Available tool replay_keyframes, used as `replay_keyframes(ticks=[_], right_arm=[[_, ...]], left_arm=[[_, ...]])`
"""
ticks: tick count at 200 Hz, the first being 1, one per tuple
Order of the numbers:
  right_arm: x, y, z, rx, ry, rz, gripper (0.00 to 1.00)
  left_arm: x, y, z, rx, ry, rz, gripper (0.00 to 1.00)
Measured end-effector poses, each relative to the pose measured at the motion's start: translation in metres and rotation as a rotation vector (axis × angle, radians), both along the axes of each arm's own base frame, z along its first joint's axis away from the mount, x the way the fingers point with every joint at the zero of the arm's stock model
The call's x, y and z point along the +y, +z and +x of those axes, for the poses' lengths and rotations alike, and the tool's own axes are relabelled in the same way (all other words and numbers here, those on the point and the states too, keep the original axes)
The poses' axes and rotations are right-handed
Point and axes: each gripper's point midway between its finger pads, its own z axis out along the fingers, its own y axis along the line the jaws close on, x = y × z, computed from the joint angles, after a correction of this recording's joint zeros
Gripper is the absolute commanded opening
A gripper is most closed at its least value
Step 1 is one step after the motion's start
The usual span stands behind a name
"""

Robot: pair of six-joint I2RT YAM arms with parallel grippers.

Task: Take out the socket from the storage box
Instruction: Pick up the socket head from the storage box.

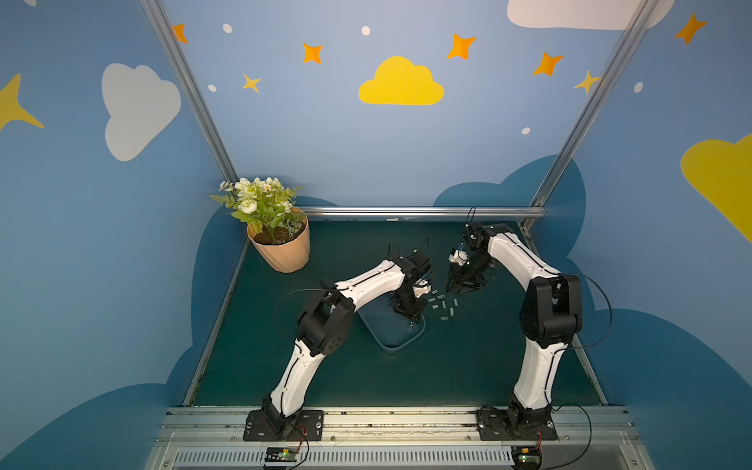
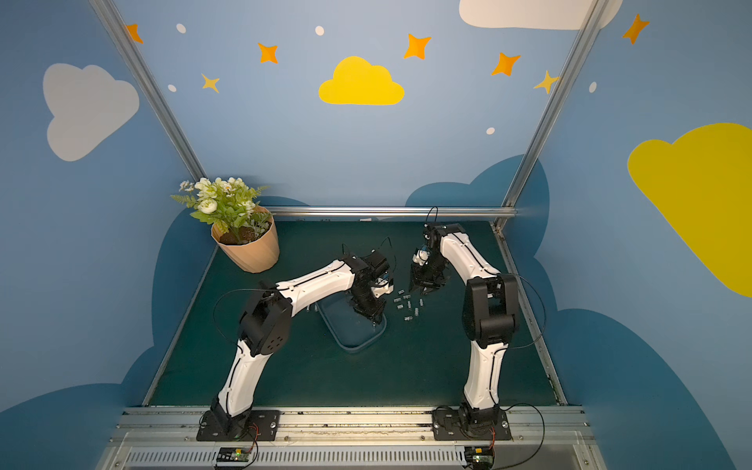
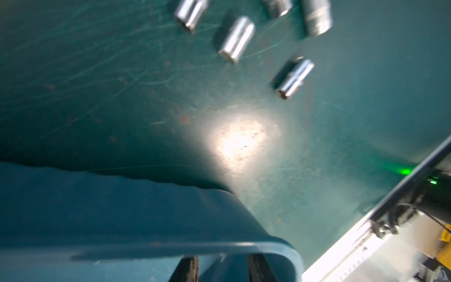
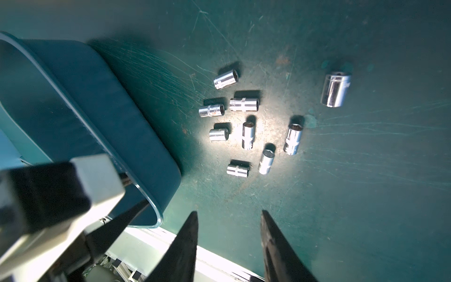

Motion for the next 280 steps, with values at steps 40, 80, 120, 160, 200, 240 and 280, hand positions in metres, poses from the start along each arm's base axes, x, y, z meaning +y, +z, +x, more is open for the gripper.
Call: replay_keyframes(ticks=[40, 80, 120, 160, 200, 240, 280], right_arm=[[-0.001, -0.002, -0.002, 0.005, 0.0, -0.001, 0.42], [-0.002, -0.004, -0.003, 0.008, -0.003, -0.001, 0.42], [-0.002, -0.004, -0.003, 0.009, -0.004, -0.001, 0.42], [-0.002, -0.004, -0.003, 0.009, -0.004, -0.001, 0.42], [-0.002, -0.004, -0.002, 0.008, -0.004, -0.002, 0.42], [-0.002, -0.004, -0.002, 0.008, -0.004, -0.001, 0.42], [-0.003, -0.005, -0.003, 0.01, -0.005, -0.002, 0.42]], left_arm=[[0.007, -0.01, 0.002, -0.005, 0.007, 0.05, 0.37], [0.008, -0.013, 0.002, -0.002, 0.007, 0.057, 0.36], [0.007, -0.013, 0.001, -0.001, 0.004, 0.057, 0.34], [0.006, -0.018, -0.001, 0.011, 0.001, 0.059, 0.31], [0.005, -0.018, -0.001, 0.013, 0.0, 0.056, 0.27], [0.005, -0.018, -0.001, 0.012, 0.0, 0.054, 0.24], [0.004, -0.019, 0.0, 0.01, 0.0, 0.051, 0.18]])
